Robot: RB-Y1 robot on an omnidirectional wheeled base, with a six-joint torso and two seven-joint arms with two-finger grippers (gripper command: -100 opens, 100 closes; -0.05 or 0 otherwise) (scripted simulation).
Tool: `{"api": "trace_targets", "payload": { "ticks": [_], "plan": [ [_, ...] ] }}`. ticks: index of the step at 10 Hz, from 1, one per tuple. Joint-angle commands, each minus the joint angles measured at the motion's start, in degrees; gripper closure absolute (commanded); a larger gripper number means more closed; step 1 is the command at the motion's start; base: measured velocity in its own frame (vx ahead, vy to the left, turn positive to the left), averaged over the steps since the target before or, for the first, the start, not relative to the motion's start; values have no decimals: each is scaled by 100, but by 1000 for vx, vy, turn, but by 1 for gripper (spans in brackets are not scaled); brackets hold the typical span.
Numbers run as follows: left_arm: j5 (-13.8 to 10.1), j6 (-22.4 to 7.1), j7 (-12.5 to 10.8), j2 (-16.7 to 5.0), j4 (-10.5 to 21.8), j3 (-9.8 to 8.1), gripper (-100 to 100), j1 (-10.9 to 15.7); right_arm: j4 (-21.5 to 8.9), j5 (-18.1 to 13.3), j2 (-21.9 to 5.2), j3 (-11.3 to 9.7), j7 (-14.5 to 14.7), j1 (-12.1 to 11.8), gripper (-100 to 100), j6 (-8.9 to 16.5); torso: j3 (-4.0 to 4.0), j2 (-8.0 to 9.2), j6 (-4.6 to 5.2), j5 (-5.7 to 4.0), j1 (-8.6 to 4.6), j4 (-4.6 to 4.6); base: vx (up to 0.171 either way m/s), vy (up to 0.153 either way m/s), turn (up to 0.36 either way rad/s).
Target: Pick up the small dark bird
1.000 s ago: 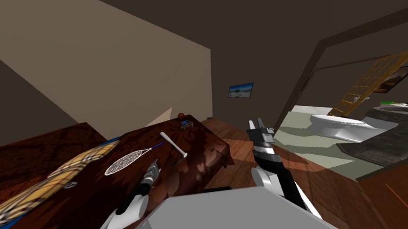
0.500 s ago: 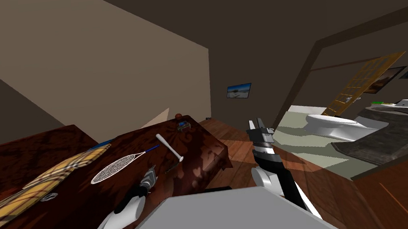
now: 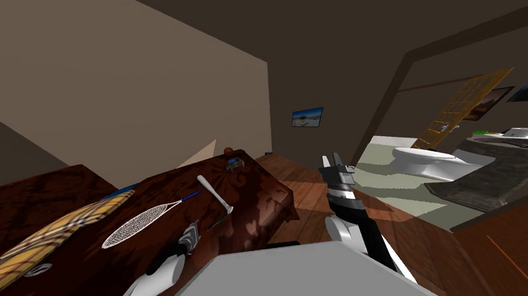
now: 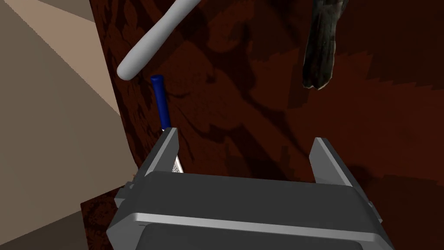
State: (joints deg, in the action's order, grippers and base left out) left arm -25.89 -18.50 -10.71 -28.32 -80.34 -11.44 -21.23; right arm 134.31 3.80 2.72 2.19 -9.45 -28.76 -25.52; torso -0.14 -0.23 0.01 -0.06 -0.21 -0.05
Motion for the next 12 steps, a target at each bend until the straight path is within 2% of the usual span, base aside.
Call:
{"api": "trace_targets", "payload": {
  "ticks": [1, 2, 3, 6, 7, 12],
  "plan": [
    [-113, -200, -3, -101, 281, 28, -100, 84, 0, 0, 0, 0, 0, 0, 0, 0, 0, 0, 0, 0, 0, 0, 69, -64, -70],
    [-201, -387, -9, -180, 422, 43, -100, 144, 0, 0, 0, 0, 0, 0, 0, 0, -1, -2, 1, 0, -2, 0, 117, -99, -78],
    [-201, -387, -9, -180, 482, 43, -100, 144, 0, 0, 0, 0, 0, 0, 0, 0, -8, -16, 1, -2, -14, -3, 93, -68, -22],
    [-442, -887, -22, -375, 1016, 93, -100, 303, 0, 0, 0, 0, 0, 0, 0, 0, -7, -12, 1, -1, -4, -3, 98, -71, -78],
    [-442, -887, -22, -375, 1016, 93, -100, 303, 0, 0, 0, 0, 0, 0, 0, 0, -9, -16, 0, -2, -9, -4, 86, -60, -20],
    [-724, -1446, -32, -537, 1624, 179, -100, 452, 0, 0, 0, 0, 0, 0, 0, 0, -9, -16, 1, 2, 10, -3, 98, -31, -59]
  ]
}}
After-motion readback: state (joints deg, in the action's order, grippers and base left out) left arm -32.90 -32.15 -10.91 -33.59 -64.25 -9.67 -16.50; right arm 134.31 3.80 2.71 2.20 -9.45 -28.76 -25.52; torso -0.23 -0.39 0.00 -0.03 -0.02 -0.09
